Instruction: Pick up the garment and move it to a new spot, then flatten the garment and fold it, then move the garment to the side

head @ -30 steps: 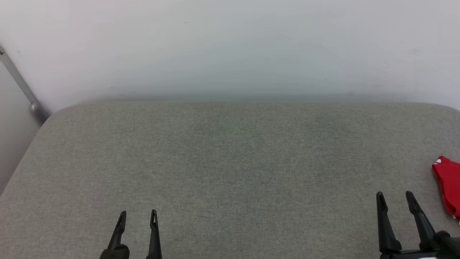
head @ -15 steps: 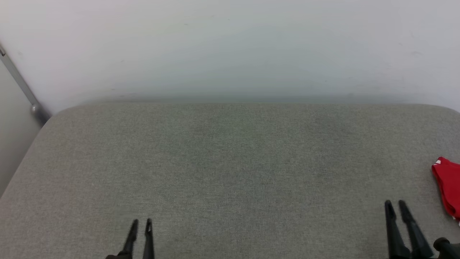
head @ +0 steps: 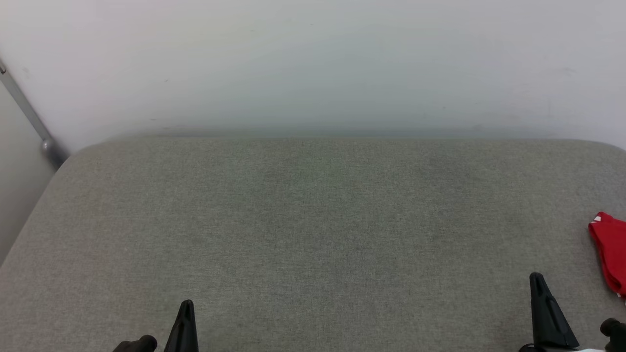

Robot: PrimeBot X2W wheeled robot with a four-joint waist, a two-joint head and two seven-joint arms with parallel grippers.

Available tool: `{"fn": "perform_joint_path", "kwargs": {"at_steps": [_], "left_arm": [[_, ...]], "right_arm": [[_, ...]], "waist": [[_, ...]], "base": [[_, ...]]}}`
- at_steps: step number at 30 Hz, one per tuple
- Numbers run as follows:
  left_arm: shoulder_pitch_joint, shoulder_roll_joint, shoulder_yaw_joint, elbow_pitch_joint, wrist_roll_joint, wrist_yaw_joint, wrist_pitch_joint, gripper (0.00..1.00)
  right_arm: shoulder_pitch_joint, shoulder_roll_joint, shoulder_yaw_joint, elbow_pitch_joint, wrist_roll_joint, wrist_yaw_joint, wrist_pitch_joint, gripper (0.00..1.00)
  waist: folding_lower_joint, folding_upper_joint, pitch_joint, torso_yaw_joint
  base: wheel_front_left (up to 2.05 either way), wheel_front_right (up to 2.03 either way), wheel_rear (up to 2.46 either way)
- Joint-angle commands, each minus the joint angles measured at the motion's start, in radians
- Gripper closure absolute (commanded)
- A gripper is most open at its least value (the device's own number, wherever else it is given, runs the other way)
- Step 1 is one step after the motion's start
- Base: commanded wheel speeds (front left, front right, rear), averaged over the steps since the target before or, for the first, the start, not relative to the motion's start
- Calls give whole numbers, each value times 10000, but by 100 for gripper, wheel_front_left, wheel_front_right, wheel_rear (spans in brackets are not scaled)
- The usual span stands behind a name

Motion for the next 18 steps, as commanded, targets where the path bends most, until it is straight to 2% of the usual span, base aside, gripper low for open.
{"fn": "perform_joint_path", "kwargs": {"at_steps": [1, 18], "left_arm": [[-298, 79, 65, -90, -349, -67, 53, 100], [-968, 208, 262, 346, -3404, -507, 626, 100]], "right_arm": [[-291, -83, 13, -73, 351, -1, 48, 100], [-911, -163, 52, 386, 3164, -2, 678, 100]], "waist": [[0, 0, 4, -2], [0, 0, 91, -56]], "base": [[0, 0, 0], [0, 0, 0]]}}
